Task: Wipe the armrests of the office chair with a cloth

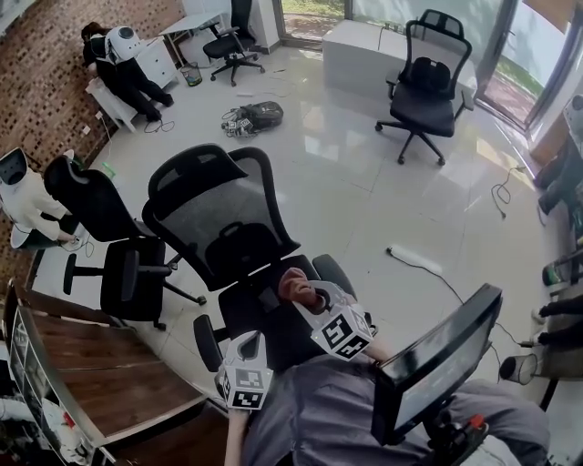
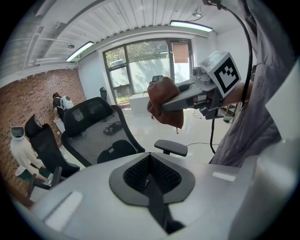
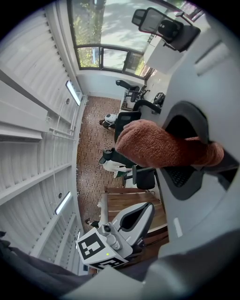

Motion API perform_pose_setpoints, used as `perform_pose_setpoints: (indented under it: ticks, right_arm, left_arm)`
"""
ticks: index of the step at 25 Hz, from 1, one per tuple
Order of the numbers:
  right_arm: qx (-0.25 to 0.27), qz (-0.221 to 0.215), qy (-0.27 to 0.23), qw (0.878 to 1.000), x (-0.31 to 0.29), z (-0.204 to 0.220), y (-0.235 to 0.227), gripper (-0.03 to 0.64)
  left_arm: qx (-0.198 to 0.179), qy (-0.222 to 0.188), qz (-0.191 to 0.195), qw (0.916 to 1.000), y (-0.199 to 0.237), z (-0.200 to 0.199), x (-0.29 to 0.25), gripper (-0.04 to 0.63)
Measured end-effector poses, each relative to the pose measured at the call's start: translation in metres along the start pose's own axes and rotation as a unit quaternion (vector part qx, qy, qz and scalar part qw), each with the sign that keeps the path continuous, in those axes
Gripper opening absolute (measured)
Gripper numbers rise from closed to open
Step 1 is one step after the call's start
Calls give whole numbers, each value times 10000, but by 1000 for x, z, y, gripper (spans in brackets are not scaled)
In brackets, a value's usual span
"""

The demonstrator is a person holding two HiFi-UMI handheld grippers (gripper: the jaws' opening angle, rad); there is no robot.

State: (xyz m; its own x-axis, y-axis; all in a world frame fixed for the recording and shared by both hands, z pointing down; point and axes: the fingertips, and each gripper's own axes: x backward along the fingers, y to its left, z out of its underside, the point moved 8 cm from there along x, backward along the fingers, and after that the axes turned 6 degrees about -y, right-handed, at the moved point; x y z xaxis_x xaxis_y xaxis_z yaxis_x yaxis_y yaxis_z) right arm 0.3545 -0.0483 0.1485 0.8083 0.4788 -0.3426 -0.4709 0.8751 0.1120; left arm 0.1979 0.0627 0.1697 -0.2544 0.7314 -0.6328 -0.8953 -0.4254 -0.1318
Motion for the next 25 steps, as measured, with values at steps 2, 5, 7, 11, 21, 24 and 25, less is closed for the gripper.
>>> perform_pose_setpoints:
  ticks: [2,5,7,11,21,24,25]
  right_arm:
    - [-9,24,-7,10000,0,1,-2,89]
    - [-16,64,-6,10000,0,2,-5,89]
    - [-31,89,11,10000,2,3,-7,89]
    - [-72,97,45,9999,4,6,-9,89]
    - [13,2,64,10000,6,5,-5,89]
    - [19,-22,55,10000,6,7,-6,89]
    - [16,-29,56,10000,6,6,-6,89]
  left_arm:
    - [-22,0,21,10000,0,-2,-3,15]
    - [-70,-14,54,10000,1,-5,-7,15]
    - [-93,-16,77,9999,1,-8,-8,15]
    - [-98,-8,121,9999,-1,-9,-10,15]
    - [-122,20,163,9998,-5,-6,-9,15]
    - [-120,25,157,9998,-6,-5,-10,15]
    - [-116,22,158,9998,-6,-5,-10,15]
